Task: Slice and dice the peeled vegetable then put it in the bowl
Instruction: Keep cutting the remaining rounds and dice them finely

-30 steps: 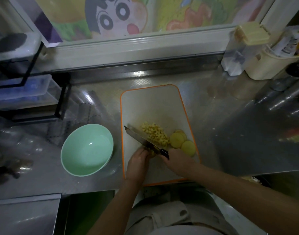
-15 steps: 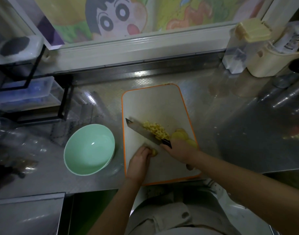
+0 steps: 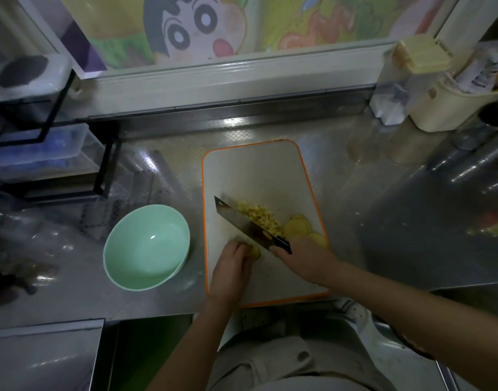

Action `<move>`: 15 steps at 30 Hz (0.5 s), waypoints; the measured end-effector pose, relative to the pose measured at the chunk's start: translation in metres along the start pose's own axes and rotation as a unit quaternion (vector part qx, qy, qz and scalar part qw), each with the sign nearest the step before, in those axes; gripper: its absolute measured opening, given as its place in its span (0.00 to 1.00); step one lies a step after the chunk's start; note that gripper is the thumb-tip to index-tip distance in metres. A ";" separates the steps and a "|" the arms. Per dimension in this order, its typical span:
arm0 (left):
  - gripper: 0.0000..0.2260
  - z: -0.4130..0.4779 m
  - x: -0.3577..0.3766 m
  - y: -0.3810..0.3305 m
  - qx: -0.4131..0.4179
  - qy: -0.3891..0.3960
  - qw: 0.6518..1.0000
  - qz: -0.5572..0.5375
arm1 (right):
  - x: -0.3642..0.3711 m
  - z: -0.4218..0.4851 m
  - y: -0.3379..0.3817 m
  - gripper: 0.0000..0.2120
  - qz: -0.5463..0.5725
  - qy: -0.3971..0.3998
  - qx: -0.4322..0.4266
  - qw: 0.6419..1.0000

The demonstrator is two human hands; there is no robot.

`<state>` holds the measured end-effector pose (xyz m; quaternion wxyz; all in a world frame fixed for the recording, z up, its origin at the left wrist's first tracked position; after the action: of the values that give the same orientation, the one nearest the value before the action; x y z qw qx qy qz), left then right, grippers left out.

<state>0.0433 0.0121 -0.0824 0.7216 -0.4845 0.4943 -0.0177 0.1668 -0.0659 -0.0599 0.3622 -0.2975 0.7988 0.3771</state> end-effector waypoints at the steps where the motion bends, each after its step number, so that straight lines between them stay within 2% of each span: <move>1: 0.07 -0.002 -0.002 -0.001 0.001 -0.008 1.000 -0.003 | 0.001 -0.001 0.001 0.18 0.004 0.003 -0.002 1.000; 15: 0.06 -0.001 0.001 0.005 -0.002 -0.011 1.000 0.021 | 0.004 -0.005 0.013 0.16 -0.041 0.028 -0.005 0.999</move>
<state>0.0408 0.0139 -0.0864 0.7259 -0.4758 0.4966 0.0039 0.1532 -0.0635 -0.0558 0.3532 -0.3422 0.7941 0.3572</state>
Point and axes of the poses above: each hand's wrist, its own z-axis towards the middle knuckle, its own x-axis out of the palm, y = z × x, the point moved 9 cm from there along z, towards the middle knuckle, and after that the axes turned 10 degrees about -z, right-handed, at the moved point
